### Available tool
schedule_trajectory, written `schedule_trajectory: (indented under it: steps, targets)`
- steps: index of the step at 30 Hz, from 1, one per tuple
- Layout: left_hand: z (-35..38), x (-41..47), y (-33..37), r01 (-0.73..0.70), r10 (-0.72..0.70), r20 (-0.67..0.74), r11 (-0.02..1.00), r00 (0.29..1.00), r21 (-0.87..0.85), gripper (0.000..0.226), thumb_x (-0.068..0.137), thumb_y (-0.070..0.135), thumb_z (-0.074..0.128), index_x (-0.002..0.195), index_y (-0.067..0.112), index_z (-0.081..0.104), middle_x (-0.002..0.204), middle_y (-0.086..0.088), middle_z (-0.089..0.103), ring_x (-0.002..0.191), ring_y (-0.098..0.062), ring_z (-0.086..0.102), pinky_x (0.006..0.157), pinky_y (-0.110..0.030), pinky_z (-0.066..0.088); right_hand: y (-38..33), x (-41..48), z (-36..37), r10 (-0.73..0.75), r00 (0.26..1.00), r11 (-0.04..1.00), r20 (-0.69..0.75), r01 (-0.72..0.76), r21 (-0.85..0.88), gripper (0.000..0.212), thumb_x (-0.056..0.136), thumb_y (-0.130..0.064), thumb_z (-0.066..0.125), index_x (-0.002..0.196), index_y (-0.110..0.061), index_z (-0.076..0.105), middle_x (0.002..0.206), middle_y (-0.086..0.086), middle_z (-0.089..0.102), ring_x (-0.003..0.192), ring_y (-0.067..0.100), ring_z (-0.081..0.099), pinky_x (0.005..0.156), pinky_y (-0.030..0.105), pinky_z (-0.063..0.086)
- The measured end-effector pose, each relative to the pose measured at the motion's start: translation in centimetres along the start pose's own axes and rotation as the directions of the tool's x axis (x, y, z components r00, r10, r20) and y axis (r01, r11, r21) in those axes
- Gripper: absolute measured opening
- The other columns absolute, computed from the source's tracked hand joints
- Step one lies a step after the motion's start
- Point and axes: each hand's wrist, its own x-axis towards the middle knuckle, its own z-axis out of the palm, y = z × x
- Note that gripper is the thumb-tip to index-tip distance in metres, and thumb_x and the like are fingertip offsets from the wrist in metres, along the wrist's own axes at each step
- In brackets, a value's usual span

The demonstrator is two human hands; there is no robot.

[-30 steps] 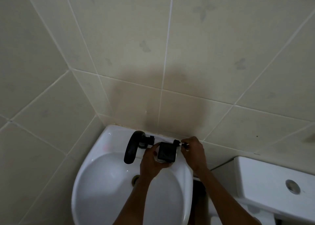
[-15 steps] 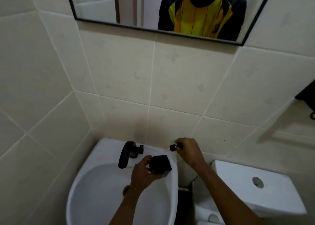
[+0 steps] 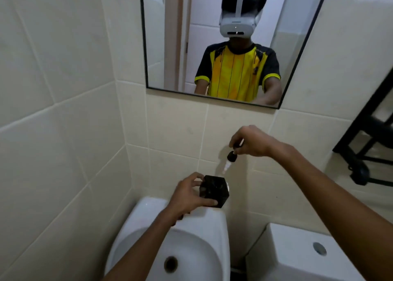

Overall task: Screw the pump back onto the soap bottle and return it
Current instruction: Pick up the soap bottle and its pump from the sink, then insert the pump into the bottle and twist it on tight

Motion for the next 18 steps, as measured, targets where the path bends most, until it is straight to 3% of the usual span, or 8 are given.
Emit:
schedule_trajectory:
  steps: [3,6,10,12,15,18]
  targets:
    - [-2.8,0.8,2.8,-0.058,0.058,-0.022,0.998,0.998,-0.02,0.087,0.048,0.037,0.101,0.127,0.023,0.068,0.121,0.001,0.076,0.109,-0.017,0.074,0.095,-0.042,0.062,-1.8,0.1,-5.3,-0.026,0.999,0.997,-0.035,0.028,0.071,0.024,0.085,-0.013,0.079,0.109,-0.012,0.077,0.1,0.002,0.079,0.077,0.011,0.075,0.071,0.025,0.06]
    - [-4.8,1.7,4.4,-0.072,0.07,-0.05,0.997,0.996,-0.035,0.088,0.047,0.041,0.1,0.127,0.021,0.069,0.117,0.0,0.078,0.098,-0.018,0.078,0.088,-0.042,0.065,-3.3,0.1,-8.9,-0.074,0.994,0.987,-0.077,0.084,0.136,0.021,0.085,-0.016,0.08,0.106,-0.013,0.076,0.089,-0.001,0.079,0.066,0.005,0.075,0.059,0.016,0.057]
    - [-7.4,2.8,6.9,-0.096,0.094,-0.032,0.991,0.995,-0.096,0.079,0.051,0.032,0.102,0.122,0.02,0.071,0.109,-0.004,0.082,0.091,-0.019,0.081,0.085,-0.043,0.066,-4.4,0.1,-13.3,-0.138,0.982,0.971,-0.131,0.16,0.177,0.019,0.08,-0.024,0.083,0.098,-0.018,0.079,0.088,0.0,0.08,0.077,0.015,0.078,0.073,0.032,0.064]
    - [-8.3,3.1,8.2,-0.123,0.121,-0.025,0.987,0.992,-0.108,0.075,0.051,0.031,0.101,0.119,0.019,0.072,0.102,-0.004,0.084,0.091,-0.016,0.081,0.085,-0.04,0.066,-5.0,0.2,-14.9,-0.168,0.967,0.974,-0.191,0.192,0.116,0.023,0.073,-0.038,0.083,0.095,-0.032,0.079,0.09,-0.014,0.076,0.082,0.006,0.073,0.082,0.03,0.061]
    - [-9.2,3.5,9.5,-0.17,0.17,-0.01,0.978,0.985,-0.118,0.071,0.05,0.035,0.1,0.115,0.024,0.073,0.097,0.0,0.084,0.092,-0.012,0.081,0.082,-0.032,0.065,-5.8,0.2,-16.1,-0.19,0.959,0.974,-0.208,0.211,0.083,0.022,0.071,-0.049,0.078,0.093,-0.046,0.077,0.087,-0.023,0.075,0.081,-0.001,0.072,0.08,0.027,0.059]
    - [-9.7,4.0,10.1,-0.202,0.203,-0.001,0.972,0.979,-0.123,0.071,0.049,0.034,0.101,0.113,0.023,0.073,0.101,-0.002,0.083,0.092,-0.015,0.081,0.08,-0.029,0.064,-6.7,0.4,-16.8,-0.229,0.952,0.959,-0.204,0.257,0.123,0.02,0.079,-0.032,0.083,0.098,-0.033,0.081,0.091,-0.011,0.079,0.079,0.003,0.075,0.075,0.029,0.064]
